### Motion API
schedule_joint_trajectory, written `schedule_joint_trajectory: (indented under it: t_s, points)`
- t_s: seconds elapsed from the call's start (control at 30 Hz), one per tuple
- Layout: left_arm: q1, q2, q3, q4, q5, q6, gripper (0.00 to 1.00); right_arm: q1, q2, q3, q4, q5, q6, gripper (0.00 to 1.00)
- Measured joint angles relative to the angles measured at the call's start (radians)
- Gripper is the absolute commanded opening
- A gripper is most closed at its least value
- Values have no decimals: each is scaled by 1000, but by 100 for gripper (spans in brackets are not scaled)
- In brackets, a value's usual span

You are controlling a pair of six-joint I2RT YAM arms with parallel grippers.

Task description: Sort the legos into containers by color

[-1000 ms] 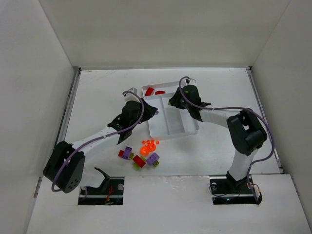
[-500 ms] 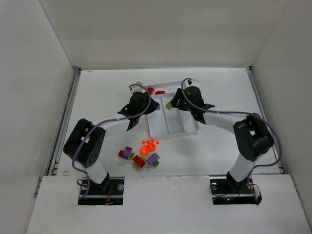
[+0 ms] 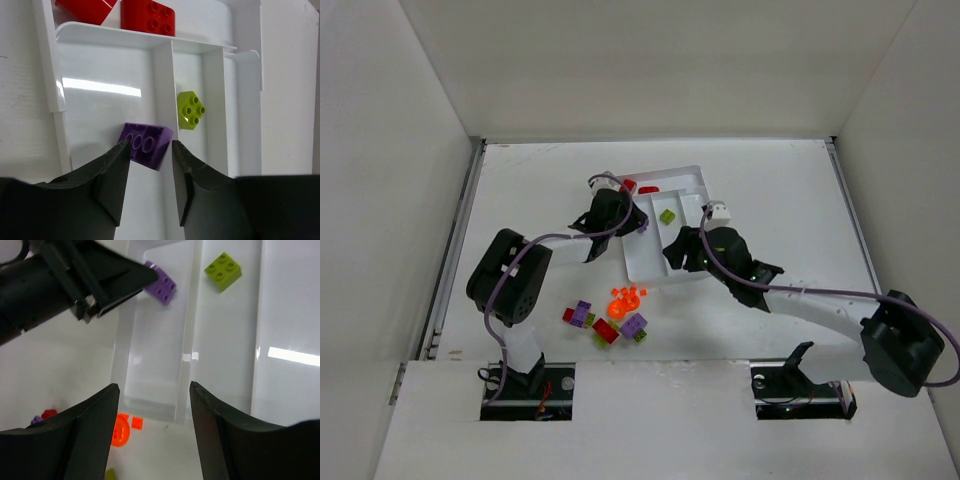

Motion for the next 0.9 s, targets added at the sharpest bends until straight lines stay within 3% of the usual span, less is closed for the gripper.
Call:
schedule_joint_trajectory:
  t_s: [0.23, 0.37, 0.43, 0.6, 0.73, 0.9]
  points:
    - [9, -16, -4, 1, -21, 2, 45, 121, -134, -69, -55, 8, -13, 69]
    - [13, -87, -34, -8, -42, 11, 46, 194, -171, -78, -100, 13, -16, 57]
    - [11, -145, -56, -12, -49, 16, 46, 240, -177, -78, -116, 14, -16, 58]
    - [-18, -319, -127, -12, -65, 28, 46, 406, -157, -73, -142, 16, -24, 81]
    - [-55, -465, -211, -43, -66, 34, 46, 492, -48, -34, -153, 14, -52, 85]
    - [-66, -665, -320, -164, -66, 35, 46, 514, 81, 16, -171, 15, -113, 95]
